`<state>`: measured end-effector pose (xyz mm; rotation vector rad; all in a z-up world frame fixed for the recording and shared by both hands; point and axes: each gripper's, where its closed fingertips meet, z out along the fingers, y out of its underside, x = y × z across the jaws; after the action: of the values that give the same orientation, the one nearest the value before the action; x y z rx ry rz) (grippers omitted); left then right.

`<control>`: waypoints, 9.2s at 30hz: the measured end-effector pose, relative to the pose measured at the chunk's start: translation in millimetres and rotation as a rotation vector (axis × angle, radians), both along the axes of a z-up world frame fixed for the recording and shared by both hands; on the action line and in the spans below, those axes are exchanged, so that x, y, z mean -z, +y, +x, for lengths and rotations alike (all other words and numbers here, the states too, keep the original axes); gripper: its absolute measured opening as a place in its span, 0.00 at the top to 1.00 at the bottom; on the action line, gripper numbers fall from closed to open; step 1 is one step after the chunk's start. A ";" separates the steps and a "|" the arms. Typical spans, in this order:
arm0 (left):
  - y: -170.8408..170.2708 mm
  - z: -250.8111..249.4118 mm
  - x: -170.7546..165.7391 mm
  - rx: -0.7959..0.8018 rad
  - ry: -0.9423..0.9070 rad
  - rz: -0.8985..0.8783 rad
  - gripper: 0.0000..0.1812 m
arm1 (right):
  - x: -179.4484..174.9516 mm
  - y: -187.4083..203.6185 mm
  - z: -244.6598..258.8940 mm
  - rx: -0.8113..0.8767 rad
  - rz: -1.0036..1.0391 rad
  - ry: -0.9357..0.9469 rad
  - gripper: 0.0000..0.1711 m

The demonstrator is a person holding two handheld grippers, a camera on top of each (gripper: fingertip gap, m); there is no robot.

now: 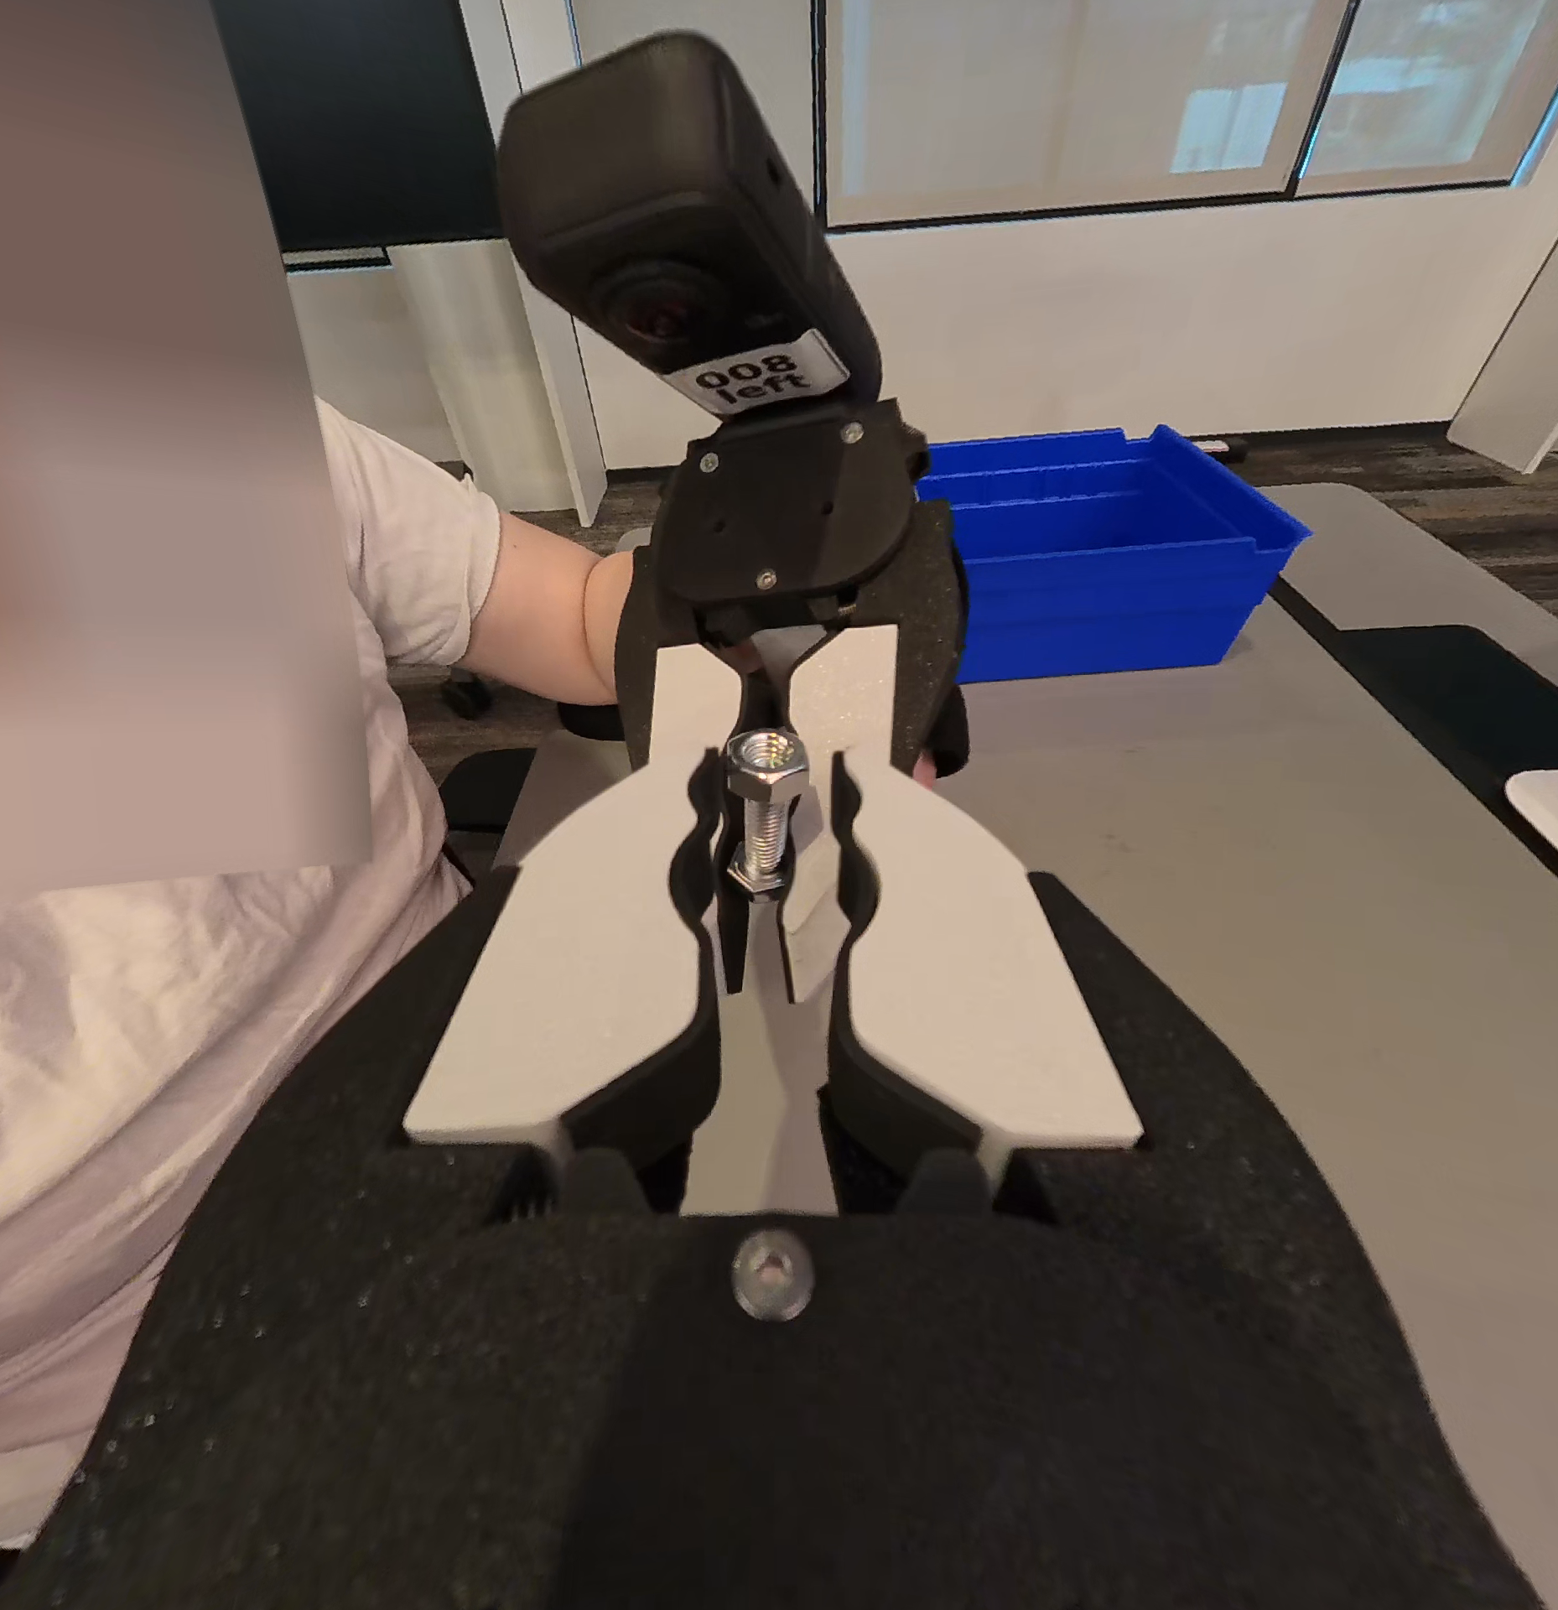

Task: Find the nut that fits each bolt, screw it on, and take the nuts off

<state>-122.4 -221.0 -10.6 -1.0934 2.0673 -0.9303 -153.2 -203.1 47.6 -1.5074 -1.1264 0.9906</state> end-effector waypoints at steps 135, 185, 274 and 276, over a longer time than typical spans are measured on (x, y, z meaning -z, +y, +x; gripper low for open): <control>8.6 -0.7 -9.1 -0.062 0.003 -0.114 0.93 | -9.2 0.7 2.4 0.293 -0.007 0.124 0.83; 22.8 -4.2 -17.5 -0.111 -0.026 -0.093 0.93 | -11.3 15.2 -11.3 0.278 0.011 0.043 0.77; 79.8 -19.9 -52.1 -0.315 -0.145 -0.116 0.92 | -40.0 63.3 -36.0 0.188 0.082 0.026 0.75; 82.8 -19.9 -50.6 -0.326 -0.141 -0.123 0.93 | -38.4 64.3 -33.7 0.212 0.065 0.016 0.74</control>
<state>-142.3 -138.2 40.0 -1.3399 1.6735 -0.9475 -186.9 -138.8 86.0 -1.5282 -0.9560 0.8129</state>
